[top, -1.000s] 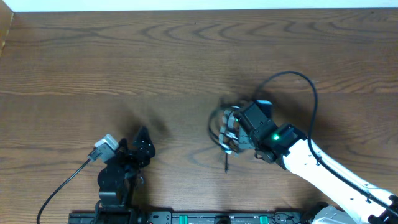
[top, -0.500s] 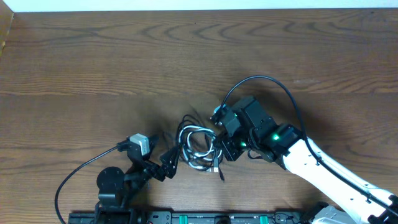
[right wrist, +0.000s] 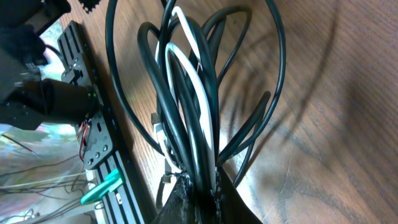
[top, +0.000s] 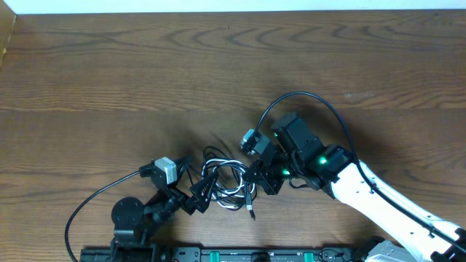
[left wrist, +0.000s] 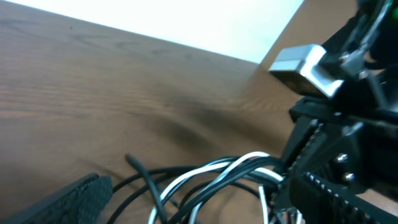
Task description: Untangle cables
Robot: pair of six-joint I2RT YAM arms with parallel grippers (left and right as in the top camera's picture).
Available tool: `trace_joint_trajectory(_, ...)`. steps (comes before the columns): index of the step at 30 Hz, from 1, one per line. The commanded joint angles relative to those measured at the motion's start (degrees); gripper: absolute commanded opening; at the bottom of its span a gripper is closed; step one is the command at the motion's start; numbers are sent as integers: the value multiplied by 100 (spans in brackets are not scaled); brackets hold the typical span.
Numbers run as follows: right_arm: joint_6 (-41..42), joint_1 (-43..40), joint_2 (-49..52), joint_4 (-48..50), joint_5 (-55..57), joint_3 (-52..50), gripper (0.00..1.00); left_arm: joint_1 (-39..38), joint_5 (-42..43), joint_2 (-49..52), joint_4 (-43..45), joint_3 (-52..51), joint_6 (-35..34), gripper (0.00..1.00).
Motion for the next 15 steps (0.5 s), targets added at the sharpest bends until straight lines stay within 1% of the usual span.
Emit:
trace_joint_trajectory(1, -146, 13, -42, 20, -219, 74, 4, 13, 227, -39, 166, -7, -299, 98)
trace_joint_trajectory(5, -144, 11, -42, 22, -219, 74, 5, 13, 42, 7, 136, 442, -297, 98)
trace_joint_trajectory(7, -144, 11, -42, 22, -219, 74, 5, 15, -385, 162, -98, 892, -289, 98)
trace_joint_trajectory(11, -118, 11, -42, 22, -219, 74, 5, 13, -1047, 828, -903, 1941, 138, 98)
trace_joint_trajectory(15, -76, 13, -42, 22, -219, 74, 5, 13, -1569, 1980, -2076, 3091, 363, 98)
